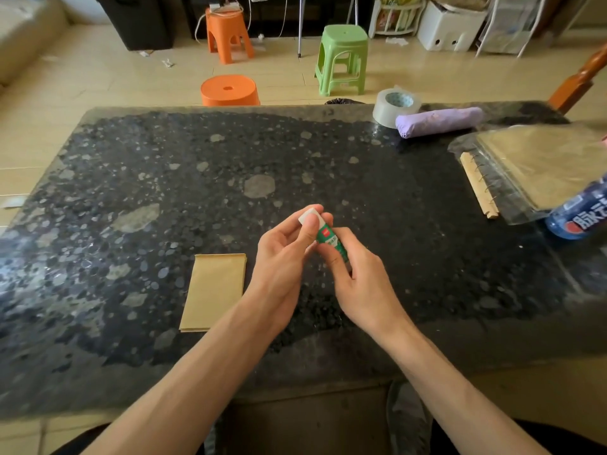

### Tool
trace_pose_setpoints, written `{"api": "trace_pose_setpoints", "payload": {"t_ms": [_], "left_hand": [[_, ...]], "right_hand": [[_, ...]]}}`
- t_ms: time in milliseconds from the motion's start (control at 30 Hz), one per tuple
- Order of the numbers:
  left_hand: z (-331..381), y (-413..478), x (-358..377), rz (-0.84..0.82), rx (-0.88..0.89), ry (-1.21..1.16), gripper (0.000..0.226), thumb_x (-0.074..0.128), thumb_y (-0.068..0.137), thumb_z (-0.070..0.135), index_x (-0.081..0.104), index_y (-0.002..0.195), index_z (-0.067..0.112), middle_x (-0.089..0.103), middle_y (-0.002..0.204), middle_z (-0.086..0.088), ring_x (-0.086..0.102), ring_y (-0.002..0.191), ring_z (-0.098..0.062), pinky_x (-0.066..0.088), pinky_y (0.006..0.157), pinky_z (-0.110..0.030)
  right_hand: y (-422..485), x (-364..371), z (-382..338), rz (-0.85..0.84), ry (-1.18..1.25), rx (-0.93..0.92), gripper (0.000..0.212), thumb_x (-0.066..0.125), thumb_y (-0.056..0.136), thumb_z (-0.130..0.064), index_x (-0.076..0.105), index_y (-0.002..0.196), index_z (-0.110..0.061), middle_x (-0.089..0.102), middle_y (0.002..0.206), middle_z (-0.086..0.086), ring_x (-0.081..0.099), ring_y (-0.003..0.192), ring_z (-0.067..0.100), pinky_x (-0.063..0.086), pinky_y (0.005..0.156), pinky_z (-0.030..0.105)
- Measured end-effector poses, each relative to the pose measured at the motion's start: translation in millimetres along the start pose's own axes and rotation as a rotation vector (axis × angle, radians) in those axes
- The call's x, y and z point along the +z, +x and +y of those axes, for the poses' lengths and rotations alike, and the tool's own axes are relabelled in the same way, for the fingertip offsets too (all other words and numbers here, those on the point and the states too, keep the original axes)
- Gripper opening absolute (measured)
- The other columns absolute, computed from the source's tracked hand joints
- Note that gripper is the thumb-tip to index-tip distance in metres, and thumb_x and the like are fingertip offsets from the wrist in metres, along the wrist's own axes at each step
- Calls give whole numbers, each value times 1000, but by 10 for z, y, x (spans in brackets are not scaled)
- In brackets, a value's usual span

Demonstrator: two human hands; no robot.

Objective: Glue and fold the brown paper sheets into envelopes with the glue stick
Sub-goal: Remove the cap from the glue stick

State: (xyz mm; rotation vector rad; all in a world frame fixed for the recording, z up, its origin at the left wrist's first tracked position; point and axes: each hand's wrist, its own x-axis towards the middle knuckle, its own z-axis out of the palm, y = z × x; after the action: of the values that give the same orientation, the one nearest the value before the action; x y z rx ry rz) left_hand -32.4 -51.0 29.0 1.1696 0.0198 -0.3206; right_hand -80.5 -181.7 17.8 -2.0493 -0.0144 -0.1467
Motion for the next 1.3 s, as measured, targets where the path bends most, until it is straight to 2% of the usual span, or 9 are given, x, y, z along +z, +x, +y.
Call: {"api": "trace_pose_setpoints", "payload": {"t_ms": [200,333,467,633,700,833,1033,1167,1300], "left_hand": [[-8,-29,-19,5,-37,-37,35,63,98,31,68,127,14,76,118,-3,69,117,-17,47,112,-38],[24,-31,-78,-107,-9,41,39,62,95,33,65,128,14,75,122,-1,70,116,-17,54,98,-30],[65,13,-207,-152,223,380,30,69,94,30,69,115,10,76,111,-2,73,103,-25,58,92,-38],[110,46,-347,-217,401,797,23,75,93,36,63,106,20,73,91,1,68,73,-29,55,68,-52],[131,17,-338,-224,385,779,23,74,94,35,60,100,18,73,83,-1,64,63,-29,51,58,-49],[177,-34,-286,-213,374,702,27,74,95,25,55,88,7,68,63,6,47,47,-4,35,47,-18],[79,7,-304,-102,224,479,38,70,98,15,43,79,-5,62,53,2,36,40,-11,28,43,-23],[31,7,-304,-69,154,378,40,67,100,20,42,79,-2,52,54,-17,33,42,-17,28,43,-27],[-43,-11,-279,-44,64,265,35,66,100,25,45,79,6,46,54,-5,27,45,-15,28,43,-26]], "right_hand": [[-48,67,10,81,-97,-14,21,55,107,-35,63,123,-24,68,96,-15,67,82,4,50,66,20],[-26,-116,-40,-33,310,135,21,63,102,-37,73,116,-25,65,75,-16,58,67,2,44,62,16],[-6,-257,-38,-66,266,121,23,66,99,-37,74,117,-25,67,77,-15,62,72,4,49,64,19],[35,-308,15,-172,75,56,27,63,102,-34,70,126,-23,73,105,-16,70,99,7,56,77,22],[49,-316,15,-248,61,45,29,58,106,-34,68,131,-24,73,113,-13,70,103,11,58,83,28],[45,-308,14,-285,78,28,24,53,108,-36,67,127,-29,73,108,-6,68,95,28,54,86,53],[22,-167,62,-212,34,-8,24,60,106,-25,68,129,-26,72,113,-13,68,104,12,58,86,37],[-32,-71,129,-25,-102,-88,29,66,101,-16,67,129,-23,66,112,-17,63,108,4,54,89,22],[-101,11,129,125,-335,-191,33,69,98,-17,66,131,-20,61,109,-14,56,101,7,48,87,17]]}}
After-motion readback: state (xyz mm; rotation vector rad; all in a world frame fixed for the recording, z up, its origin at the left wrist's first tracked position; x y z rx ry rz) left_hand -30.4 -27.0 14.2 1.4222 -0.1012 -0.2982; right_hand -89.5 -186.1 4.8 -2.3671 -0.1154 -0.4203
